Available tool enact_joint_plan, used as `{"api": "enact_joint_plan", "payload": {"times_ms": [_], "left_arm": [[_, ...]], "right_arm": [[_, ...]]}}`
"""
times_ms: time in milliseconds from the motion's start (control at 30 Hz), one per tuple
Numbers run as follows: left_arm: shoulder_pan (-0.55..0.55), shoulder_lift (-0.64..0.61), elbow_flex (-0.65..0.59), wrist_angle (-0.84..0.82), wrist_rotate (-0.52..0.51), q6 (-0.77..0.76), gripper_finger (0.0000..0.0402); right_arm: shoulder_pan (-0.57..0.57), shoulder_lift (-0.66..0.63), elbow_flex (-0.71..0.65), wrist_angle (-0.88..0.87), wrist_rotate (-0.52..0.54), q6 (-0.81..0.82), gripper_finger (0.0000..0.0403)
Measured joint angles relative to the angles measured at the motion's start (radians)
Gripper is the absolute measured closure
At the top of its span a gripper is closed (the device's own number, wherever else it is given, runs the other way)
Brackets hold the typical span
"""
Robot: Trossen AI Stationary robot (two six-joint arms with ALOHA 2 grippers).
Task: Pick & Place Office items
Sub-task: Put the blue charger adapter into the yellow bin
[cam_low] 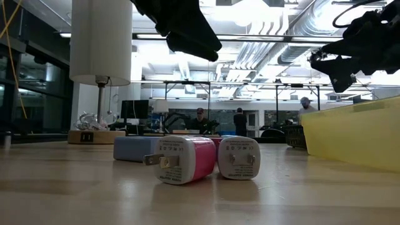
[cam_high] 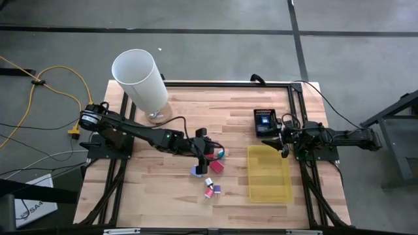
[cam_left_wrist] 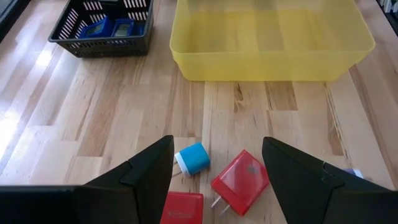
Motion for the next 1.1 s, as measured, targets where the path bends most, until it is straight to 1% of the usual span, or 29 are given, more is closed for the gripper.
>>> {"api": "enact_joint_plan", "payload": {"times_ms": [300, 500, 733, 867, 1100], "left_arm": [[0.001, -0.013, -0.001, -0.066, 0.000, 0.024, 0.0163], [0.007, -0.031, 0.000, -0.130, 0.001, 0.091, 0.0163], [0.003, -0.044, 0.000, -0.276, 0.119, 0.114, 0.0163], [-0.006, -0.045, 0.000, -0.361, 0.121, 0.116, 0.0163], [-0.030, -0.045, 0.000, -0.416, 0.121, 0.172, 0.0163]], "right_arm": [[0.000, 0.000, 0.000, 0.000, 0.001, 0.000, 0.0209], [0.000, 0.000, 0.000, 0.000, 0.001, 0.000, 0.0209], [0.000, 0.000, 0.000, 0.001, 0.001, 0.000, 0.0209], [0.000, 0.000, 0.000, 0.001, 0.001, 0.000, 0.0209], [0.000, 0.000, 0.000, 0.001, 0.001, 0.000, 0.0209]]}}
